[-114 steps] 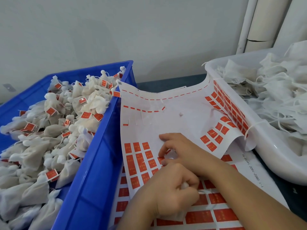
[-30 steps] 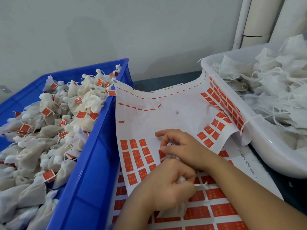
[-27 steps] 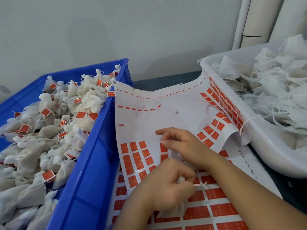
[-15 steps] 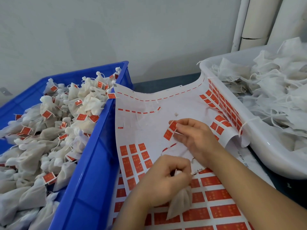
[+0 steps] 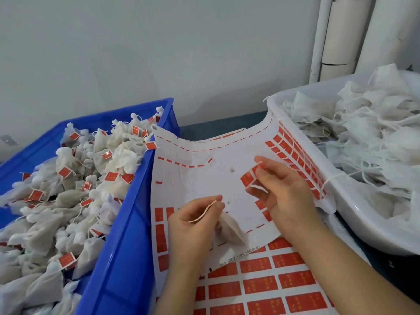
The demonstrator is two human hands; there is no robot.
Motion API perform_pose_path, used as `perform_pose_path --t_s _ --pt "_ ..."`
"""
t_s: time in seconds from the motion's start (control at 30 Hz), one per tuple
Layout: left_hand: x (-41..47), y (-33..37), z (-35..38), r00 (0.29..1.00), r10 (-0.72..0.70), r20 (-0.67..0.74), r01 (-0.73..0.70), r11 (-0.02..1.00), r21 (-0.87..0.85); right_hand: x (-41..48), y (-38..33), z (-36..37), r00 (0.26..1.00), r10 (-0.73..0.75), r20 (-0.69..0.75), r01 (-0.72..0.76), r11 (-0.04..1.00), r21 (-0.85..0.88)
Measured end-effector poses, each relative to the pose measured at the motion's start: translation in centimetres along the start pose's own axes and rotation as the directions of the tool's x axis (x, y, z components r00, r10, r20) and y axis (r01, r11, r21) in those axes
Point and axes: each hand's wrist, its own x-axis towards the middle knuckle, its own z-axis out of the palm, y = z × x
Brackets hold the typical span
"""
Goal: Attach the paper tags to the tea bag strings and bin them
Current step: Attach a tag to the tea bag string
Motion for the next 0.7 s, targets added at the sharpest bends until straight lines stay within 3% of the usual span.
perform_pose_path --t_s 0.1,0.27,0.5,0.7 --pt "0.0 0.2 0.1 1.0 -0.014 -0.004 0.014 0.998 -0.053 -1.3 0.0 0.0 0.989 0.096 0.117 -0.117 0.974 0.194" --pt "0.1 -0.2 0.1 0.999 -0.042 0.008 0.042 0.996 -0.076 -2.1 0.5 0.5 0.949 0.215 0.232 -0.282 0.907 0.313" --pt "0.4 -0.4 0.0 0.998 -0.053 -0.042 0.047 0.99 -0.131 -2.1 1.1 0.6 0.943 0.28 0.181 -0.327 0.882 0.339" --pt "0.6 -0.8 -0.1 0.987 -0.162 -0.008 0.161 0.983 -0.086 -1.4 1.5 0.4 0.937 0.347 0.025 -0.328 0.856 0.4"
